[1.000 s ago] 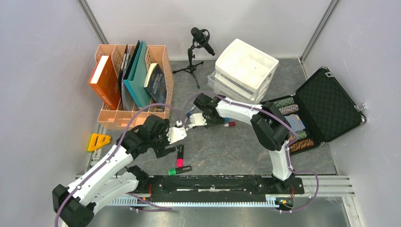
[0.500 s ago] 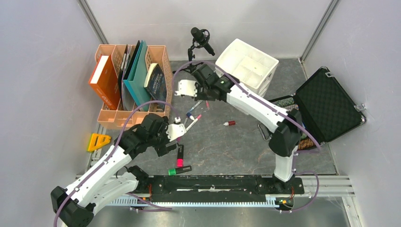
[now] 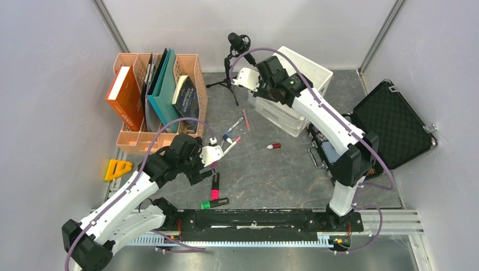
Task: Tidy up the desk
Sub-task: Pick up the stationery from the center of the board, then place the stationery in the drawer.
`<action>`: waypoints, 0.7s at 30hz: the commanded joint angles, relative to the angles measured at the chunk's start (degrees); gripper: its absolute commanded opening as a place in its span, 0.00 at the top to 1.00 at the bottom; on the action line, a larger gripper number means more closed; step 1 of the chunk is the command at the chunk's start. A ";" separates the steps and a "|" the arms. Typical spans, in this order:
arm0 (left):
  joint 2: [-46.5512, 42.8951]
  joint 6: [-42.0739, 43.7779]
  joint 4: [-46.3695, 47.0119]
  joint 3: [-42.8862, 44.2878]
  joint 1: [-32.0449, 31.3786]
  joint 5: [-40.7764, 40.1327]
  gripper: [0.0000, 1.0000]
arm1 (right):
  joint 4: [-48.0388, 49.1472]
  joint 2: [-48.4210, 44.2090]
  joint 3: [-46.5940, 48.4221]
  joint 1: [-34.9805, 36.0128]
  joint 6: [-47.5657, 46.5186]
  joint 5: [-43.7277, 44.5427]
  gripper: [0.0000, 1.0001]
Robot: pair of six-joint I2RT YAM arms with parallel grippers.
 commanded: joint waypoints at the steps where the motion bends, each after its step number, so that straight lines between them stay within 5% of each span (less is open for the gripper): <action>1: 0.32 -1.86 2.25 2.34 -0.11 1.80 0.00 | 0.21 -0.13 0.23 -1.46 0.96 -0.82 0.99; 13: 0.10 -1.59 2.23 1.71 -0.15 1.75 0.00 | -2.96 0.33 -2.18 -2.06 1.46 -4.52 0.94; 21: -0.48 -1.67 2.10 1.45 -0.11 1.81 0.00 | -3.29 1.42 -3.68 -2.51 1.88 -2.87 0.73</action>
